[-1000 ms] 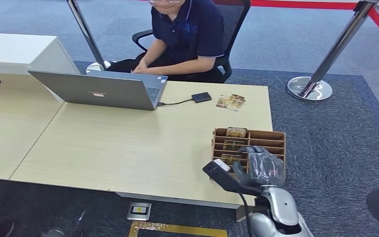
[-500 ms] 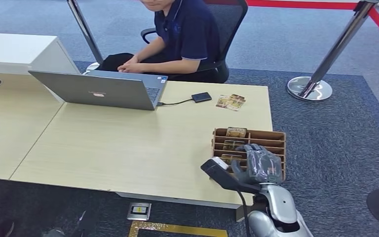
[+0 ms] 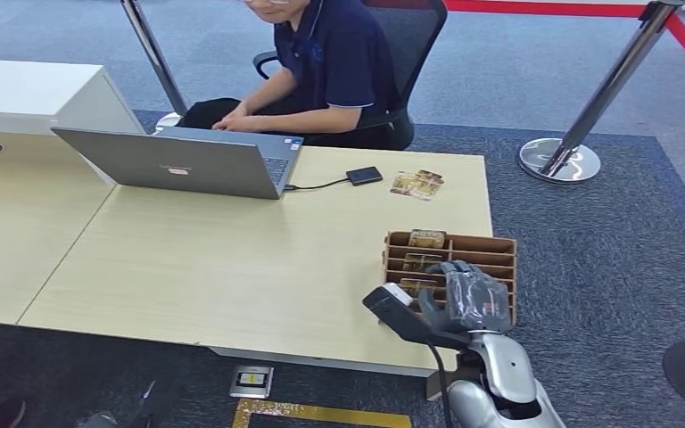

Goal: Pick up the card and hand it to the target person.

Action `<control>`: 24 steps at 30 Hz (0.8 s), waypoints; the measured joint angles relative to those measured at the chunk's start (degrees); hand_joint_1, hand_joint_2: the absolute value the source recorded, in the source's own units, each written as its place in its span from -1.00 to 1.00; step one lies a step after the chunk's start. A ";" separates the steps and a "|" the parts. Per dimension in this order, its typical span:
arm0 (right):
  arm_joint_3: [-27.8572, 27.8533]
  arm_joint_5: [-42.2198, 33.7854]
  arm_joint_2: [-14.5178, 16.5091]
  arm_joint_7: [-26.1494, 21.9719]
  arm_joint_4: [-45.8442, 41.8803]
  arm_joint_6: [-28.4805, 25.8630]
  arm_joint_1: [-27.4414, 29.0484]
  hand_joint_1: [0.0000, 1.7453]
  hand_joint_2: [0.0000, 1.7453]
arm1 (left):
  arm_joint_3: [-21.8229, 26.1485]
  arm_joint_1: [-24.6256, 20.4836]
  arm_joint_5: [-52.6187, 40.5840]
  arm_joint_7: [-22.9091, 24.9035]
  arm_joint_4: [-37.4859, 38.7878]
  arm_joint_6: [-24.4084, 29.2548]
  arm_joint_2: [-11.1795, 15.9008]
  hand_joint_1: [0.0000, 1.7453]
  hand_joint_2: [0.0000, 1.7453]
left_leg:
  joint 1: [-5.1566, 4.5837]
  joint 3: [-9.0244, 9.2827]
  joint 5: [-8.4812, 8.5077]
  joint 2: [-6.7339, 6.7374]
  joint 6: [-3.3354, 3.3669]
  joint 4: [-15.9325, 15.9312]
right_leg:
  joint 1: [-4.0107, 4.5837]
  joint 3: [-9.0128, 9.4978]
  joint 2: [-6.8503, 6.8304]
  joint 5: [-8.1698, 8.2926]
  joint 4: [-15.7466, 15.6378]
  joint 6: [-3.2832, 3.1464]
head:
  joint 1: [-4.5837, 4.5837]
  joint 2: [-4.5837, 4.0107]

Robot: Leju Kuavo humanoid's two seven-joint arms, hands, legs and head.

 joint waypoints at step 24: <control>0.01 -0.90 1.05 -0.72 3.88 0.10 -1.83 -0.06 1.00 | -0.02 -0.01 -0.04 0.01 0.00 -0.03 -0.02 -1.00 -1.00 | 0.00 0.00 0.00 0.00 0.00 0.00 | 0.00 0.00 0.00 0.00 0.00 0.00 | -0.01 0.00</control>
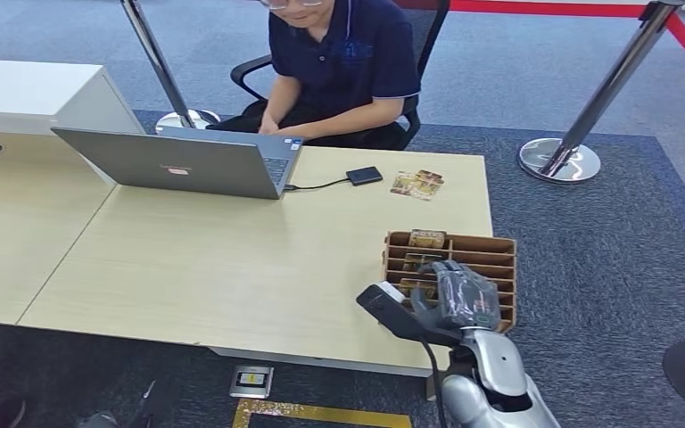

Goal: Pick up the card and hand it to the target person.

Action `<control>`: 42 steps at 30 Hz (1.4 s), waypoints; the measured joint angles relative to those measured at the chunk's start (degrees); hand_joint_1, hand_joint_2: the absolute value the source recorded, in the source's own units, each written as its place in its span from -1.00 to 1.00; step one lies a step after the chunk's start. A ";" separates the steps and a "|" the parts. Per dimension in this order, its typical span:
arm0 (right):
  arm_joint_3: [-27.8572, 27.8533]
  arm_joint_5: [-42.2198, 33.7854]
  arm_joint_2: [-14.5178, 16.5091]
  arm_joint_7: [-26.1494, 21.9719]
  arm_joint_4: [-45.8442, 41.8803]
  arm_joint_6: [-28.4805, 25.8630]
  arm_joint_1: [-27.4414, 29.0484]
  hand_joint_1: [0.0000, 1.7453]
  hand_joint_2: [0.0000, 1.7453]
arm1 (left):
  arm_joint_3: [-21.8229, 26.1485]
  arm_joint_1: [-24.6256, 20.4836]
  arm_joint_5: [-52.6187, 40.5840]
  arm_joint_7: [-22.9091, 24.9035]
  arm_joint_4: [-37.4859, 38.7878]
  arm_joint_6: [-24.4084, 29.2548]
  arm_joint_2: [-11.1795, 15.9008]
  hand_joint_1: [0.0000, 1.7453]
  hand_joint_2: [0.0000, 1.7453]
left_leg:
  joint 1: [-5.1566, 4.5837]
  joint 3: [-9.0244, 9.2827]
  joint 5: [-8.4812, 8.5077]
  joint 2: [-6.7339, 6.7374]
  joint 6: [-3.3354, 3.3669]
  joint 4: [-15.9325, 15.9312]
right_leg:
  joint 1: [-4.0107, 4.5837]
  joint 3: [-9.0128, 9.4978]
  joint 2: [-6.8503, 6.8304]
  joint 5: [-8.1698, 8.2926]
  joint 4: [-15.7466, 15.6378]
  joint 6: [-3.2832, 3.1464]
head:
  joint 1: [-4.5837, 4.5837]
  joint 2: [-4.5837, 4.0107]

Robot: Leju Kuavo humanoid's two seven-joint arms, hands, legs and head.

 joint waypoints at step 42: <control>0.56 4.35 -0.08 2.50 0.73 -1.61 1.18 0.06 1.00 | -0.28 0.00 0.63 -0.06 0.02 0.01 0.00 -1.00 -1.00 | 0.00 0.00 0.00 0.00 0.00 0.00 | 0.00 -0.01 0.00 0.00 -0.01 0.00 | 0.00 0.00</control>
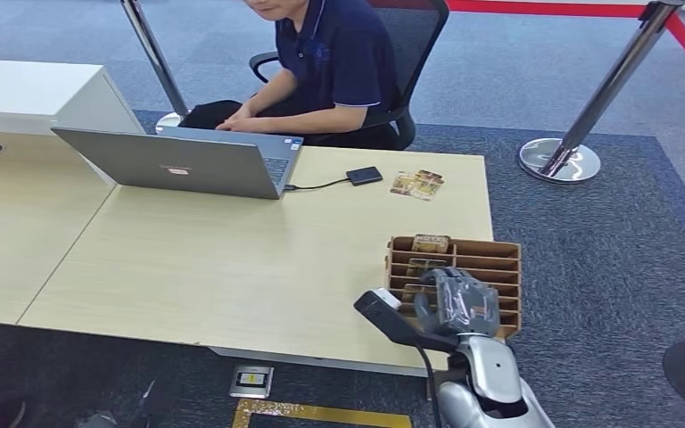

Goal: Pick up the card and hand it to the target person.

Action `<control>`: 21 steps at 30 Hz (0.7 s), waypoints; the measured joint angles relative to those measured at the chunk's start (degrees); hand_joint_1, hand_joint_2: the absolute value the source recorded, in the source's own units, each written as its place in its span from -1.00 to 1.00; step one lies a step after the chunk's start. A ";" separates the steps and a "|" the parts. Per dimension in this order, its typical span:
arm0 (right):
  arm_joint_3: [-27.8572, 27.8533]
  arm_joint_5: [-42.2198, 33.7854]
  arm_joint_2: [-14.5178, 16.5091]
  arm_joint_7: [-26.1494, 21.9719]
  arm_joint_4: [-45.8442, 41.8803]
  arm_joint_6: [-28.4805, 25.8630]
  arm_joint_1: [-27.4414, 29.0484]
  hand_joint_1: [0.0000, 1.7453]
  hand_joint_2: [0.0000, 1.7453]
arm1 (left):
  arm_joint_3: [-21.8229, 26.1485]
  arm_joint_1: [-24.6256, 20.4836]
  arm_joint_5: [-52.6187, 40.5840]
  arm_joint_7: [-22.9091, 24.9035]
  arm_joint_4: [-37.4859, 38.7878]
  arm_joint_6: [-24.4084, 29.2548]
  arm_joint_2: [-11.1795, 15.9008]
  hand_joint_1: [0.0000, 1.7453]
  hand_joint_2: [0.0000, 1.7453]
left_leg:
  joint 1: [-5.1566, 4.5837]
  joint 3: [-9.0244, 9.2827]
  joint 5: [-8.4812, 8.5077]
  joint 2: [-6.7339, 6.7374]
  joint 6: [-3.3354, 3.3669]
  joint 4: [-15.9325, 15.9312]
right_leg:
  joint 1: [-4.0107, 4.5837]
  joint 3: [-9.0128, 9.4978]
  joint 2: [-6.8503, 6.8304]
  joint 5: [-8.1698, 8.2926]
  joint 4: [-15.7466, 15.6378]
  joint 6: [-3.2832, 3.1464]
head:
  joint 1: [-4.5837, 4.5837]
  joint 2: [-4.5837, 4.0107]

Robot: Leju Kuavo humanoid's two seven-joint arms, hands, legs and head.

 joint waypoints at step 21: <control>0.38 -0.28 -0.63 -1.49 -1.03 0.83 0.48 0.00 1.00 | 0.00 0.00 -0.28 -0.07 0.00 -0.02 0.02 -1.00 -1.00 | 0.00 0.00 0.00 0.00 0.00 0.00 | 0.00 0.01 0.00 0.00 0.01 0.00 | 0.00 0.00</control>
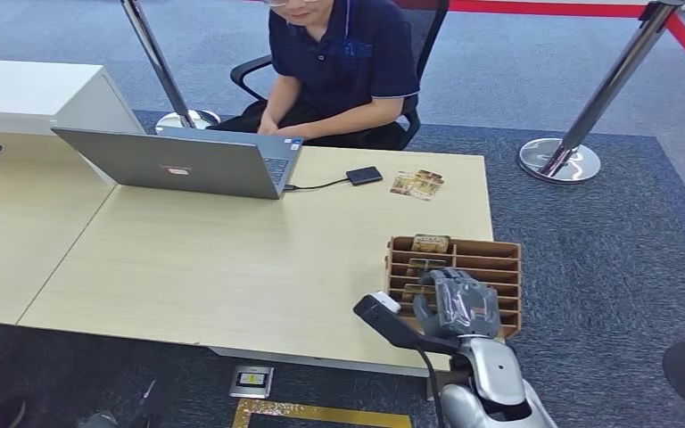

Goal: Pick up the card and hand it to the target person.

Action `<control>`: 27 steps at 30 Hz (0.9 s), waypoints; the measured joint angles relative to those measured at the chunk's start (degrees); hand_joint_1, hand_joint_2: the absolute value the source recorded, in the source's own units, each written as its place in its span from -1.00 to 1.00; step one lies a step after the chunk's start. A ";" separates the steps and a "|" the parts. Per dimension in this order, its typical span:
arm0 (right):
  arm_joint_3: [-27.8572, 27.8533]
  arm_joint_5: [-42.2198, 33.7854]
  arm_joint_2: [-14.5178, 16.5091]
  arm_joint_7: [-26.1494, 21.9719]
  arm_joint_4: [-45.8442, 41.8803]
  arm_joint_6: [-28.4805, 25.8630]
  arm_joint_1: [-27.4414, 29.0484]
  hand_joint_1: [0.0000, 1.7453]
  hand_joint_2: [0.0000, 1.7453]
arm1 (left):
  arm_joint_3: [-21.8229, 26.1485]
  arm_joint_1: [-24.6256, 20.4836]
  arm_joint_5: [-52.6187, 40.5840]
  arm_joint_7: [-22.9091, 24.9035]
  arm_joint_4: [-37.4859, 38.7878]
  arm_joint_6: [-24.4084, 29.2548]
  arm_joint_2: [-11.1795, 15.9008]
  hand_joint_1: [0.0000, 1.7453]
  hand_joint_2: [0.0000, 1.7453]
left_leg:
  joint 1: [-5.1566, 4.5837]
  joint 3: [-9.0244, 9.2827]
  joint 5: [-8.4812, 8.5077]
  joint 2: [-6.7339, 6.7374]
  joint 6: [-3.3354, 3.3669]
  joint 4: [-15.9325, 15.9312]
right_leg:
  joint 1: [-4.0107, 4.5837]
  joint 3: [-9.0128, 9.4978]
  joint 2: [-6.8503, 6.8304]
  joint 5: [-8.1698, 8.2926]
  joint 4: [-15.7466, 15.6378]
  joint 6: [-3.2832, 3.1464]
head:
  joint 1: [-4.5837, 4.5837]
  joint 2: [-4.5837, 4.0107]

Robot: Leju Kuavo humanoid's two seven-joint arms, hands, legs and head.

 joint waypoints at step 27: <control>0.08 0.55 0.52 0.01 0.43 0.20 -0.02 0.20 1.00 | 0.01 0.00 0.50 0.00 0.00 0.03 0.00 -1.00 -1.00 | 0.00 0.00 0.00 0.00 0.00 0.00 | 0.00 0.00 0.00 0.00 0.00 0.00 | 0.01 0.00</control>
